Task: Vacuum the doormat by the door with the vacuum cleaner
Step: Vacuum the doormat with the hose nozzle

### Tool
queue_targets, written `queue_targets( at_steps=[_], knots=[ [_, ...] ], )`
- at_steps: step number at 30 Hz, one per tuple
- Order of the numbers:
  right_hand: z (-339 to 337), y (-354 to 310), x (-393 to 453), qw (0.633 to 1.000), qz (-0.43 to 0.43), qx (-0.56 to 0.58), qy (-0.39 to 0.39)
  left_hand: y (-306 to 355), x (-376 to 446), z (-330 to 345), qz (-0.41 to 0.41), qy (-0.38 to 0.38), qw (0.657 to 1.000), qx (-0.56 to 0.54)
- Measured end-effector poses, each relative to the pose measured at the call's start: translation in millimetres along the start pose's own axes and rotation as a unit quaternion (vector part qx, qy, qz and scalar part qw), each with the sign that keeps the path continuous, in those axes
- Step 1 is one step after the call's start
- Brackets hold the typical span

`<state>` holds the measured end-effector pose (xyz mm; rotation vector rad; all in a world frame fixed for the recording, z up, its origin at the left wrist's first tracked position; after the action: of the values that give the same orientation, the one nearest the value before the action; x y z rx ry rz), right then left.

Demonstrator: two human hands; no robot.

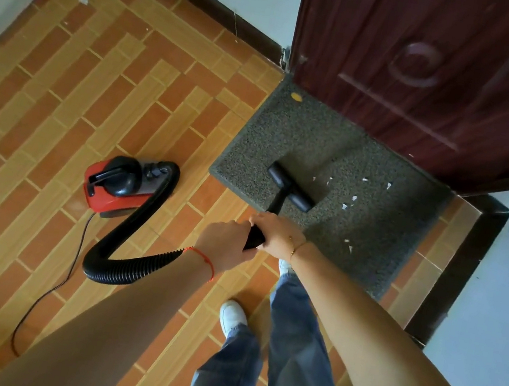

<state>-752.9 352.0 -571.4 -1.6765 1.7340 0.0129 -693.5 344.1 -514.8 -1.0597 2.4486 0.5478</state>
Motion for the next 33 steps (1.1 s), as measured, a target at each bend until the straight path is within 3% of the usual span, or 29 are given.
queue_targets(
  at_steps=[14,33],
  knots=[
    [38.7,-31.7,-29.6,1.000,0.006,0.011,0.007,-6.6,-49.2,28.6,-0.011,0.002,1.000,0.022],
    [-62.1,100.6,7.7,0.997,-0.047,-0.058,-0.027,82.9,83.5,-21.4,-0.075,0.032,0.994,-0.067]
  ],
)
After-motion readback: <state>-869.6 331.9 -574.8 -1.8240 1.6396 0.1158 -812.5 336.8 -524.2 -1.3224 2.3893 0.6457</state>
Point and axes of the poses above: each hand's wrist, its own x-axis towards the middle knuckle, its own z-axis out of the palm, y = z × x, the point moved 10 cm from there along x, towards the middle knuckle, and after that the axes turned 10 degrees about y, right-handed, at the moved point
